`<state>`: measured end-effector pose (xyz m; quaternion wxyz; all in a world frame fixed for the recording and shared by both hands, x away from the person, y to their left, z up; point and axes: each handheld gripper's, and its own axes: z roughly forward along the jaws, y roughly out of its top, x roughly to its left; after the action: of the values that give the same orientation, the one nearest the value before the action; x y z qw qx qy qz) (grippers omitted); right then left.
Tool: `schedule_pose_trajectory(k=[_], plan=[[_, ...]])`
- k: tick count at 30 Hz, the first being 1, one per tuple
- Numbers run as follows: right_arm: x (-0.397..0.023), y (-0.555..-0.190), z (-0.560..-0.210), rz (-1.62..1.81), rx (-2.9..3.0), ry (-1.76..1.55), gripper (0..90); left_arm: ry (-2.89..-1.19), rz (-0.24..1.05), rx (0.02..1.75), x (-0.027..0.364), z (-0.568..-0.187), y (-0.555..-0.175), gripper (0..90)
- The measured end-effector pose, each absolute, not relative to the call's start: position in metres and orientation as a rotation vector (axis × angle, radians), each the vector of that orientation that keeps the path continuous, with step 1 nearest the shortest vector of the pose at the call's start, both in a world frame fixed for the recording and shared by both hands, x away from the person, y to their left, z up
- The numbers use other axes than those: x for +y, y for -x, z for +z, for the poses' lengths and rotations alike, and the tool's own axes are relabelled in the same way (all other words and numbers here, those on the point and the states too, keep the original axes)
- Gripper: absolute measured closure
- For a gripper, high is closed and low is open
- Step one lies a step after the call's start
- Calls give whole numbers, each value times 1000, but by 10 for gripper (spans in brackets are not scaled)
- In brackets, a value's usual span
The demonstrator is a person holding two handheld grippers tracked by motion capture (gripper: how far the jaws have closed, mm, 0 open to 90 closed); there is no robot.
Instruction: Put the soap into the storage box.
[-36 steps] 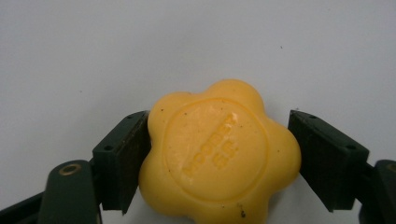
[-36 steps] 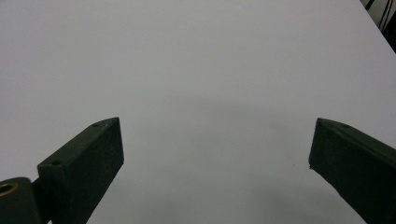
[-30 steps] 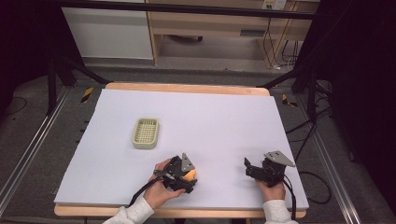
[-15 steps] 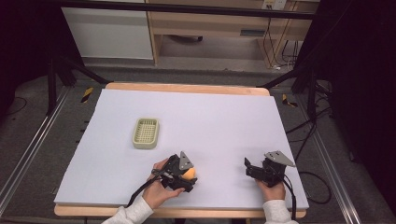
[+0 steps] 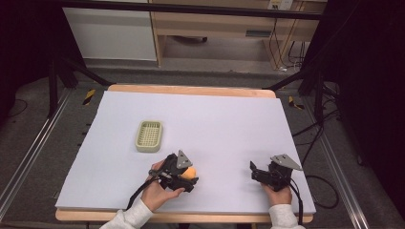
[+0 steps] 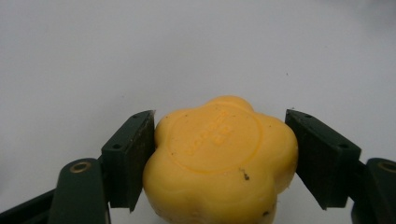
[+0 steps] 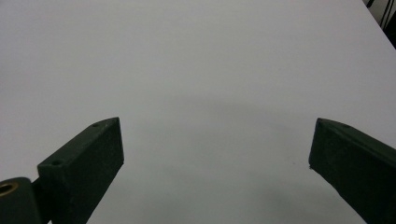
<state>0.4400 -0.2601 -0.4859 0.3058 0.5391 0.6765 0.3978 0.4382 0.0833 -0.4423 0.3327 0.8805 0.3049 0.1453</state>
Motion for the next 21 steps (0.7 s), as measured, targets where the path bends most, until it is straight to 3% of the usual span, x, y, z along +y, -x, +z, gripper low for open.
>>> schedule_pose_trajectory(k=[21], plan=[[-260,-440,-486,1052,1791,-1426,37,-2183,425,868,111,-414,-444,263]])
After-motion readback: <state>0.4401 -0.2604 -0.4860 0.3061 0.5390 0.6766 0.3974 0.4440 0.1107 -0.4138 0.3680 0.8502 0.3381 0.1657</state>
